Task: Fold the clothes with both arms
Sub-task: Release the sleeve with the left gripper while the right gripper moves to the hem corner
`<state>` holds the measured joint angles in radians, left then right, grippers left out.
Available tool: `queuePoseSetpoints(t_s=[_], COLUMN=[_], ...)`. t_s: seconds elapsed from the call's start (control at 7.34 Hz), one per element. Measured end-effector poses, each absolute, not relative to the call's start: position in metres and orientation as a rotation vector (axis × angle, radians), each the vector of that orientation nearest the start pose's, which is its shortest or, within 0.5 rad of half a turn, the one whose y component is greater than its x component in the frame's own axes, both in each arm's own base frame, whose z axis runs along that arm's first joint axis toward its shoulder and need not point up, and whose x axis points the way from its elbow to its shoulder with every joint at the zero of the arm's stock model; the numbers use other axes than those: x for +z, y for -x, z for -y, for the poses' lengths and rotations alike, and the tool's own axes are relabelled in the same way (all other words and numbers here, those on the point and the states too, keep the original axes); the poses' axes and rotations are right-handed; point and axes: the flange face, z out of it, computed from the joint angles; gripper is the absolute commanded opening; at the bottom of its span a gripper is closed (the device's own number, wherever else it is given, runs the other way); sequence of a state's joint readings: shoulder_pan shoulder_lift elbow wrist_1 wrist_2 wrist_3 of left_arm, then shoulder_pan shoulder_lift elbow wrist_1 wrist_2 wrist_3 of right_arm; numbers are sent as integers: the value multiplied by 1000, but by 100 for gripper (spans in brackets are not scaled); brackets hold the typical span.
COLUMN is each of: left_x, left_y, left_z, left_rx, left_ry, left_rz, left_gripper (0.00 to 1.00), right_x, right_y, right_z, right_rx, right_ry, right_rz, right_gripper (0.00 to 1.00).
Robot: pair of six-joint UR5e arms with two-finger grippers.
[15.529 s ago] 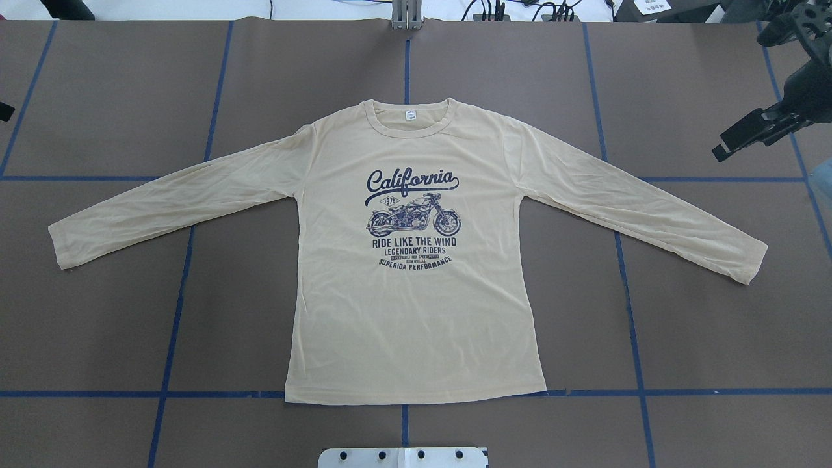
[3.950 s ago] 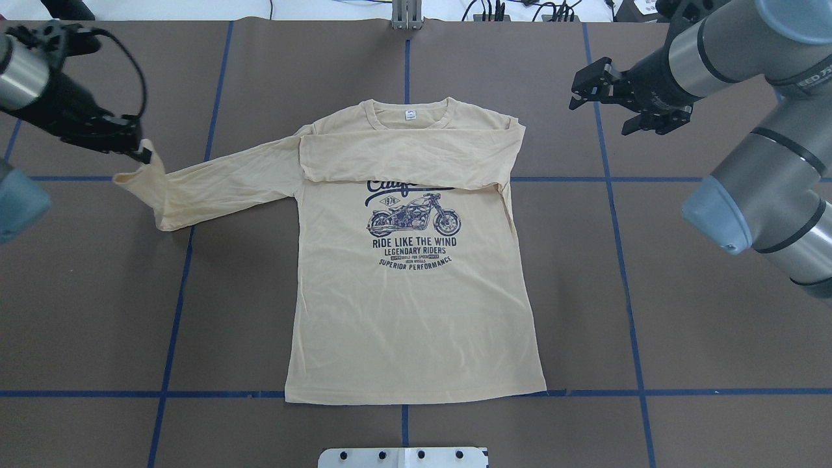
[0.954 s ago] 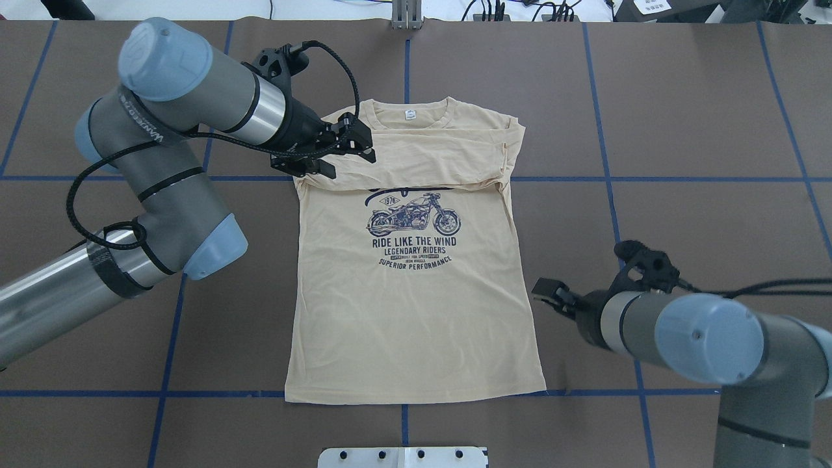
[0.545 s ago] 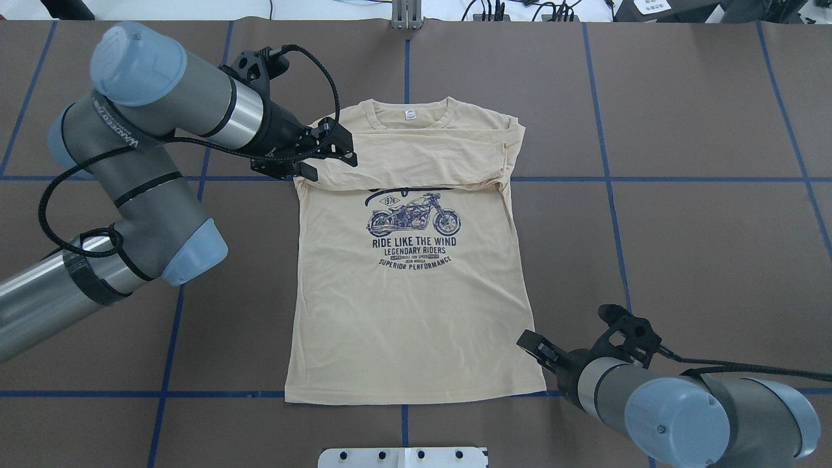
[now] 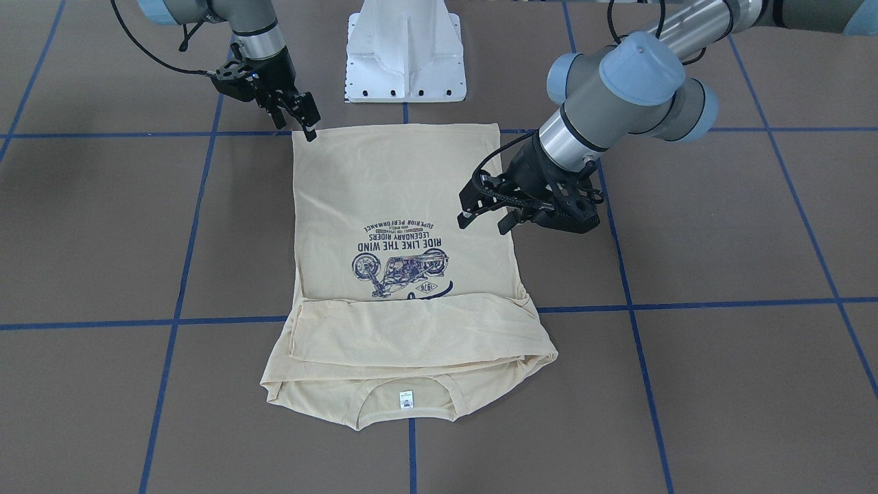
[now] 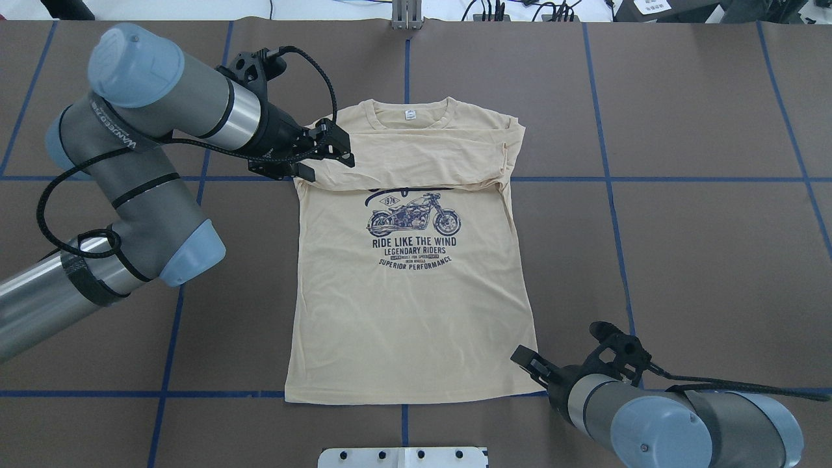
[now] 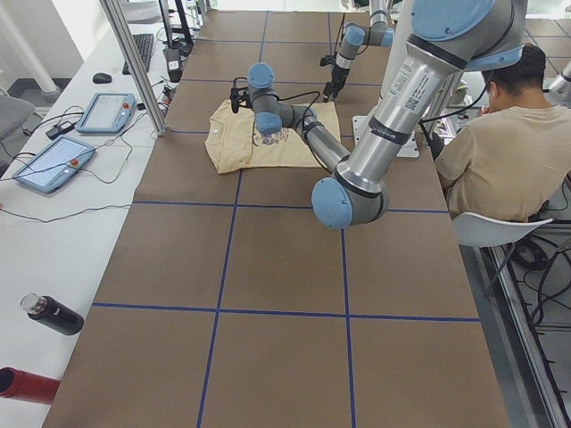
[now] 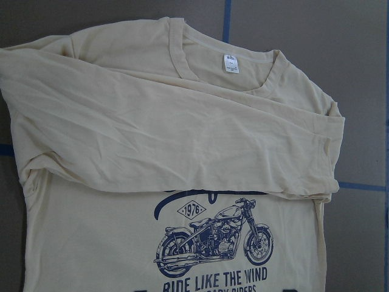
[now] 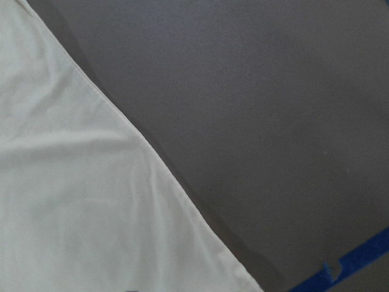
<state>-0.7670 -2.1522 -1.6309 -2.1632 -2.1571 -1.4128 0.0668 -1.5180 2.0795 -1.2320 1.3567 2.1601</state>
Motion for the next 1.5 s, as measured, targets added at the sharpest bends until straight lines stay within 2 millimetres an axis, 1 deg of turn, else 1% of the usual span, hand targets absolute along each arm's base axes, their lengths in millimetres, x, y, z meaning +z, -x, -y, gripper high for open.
queuePoseSetpoints(t_s=[0.41, 0.54, 0.68, 0.95, 1.36, 1.5], left_x=[221, 221, 221, 221, 223, 228], left_y=[-420, -420, -419, -419, -419, -420], left_z=[513, 513, 513, 513, 513, 511], left_rx=[-161, -160, -161, -161, -164, -182], left_ry=[-77, -77, -78, -78, -76, -71], left_rz=[-1287, -1287, -1286, -1286, -1284, -1276], left_gripper=[80, 80, 80, 80, 80, 80], right_x=[366, 368, 369, 370, 366, 360], right_y=[486, 487, 488, 490, 487, 483], right_z=[183, 183, 182, 181, 178, 178], right_rx=[699, 697, 696, 705, 733, 732], right_ry=[40, 40, 41, 47, 71, 76], right_rz=[927, 922, 919, 917, 926, 937], right_gripper=[88, 85, 67, 0, 0, 0])
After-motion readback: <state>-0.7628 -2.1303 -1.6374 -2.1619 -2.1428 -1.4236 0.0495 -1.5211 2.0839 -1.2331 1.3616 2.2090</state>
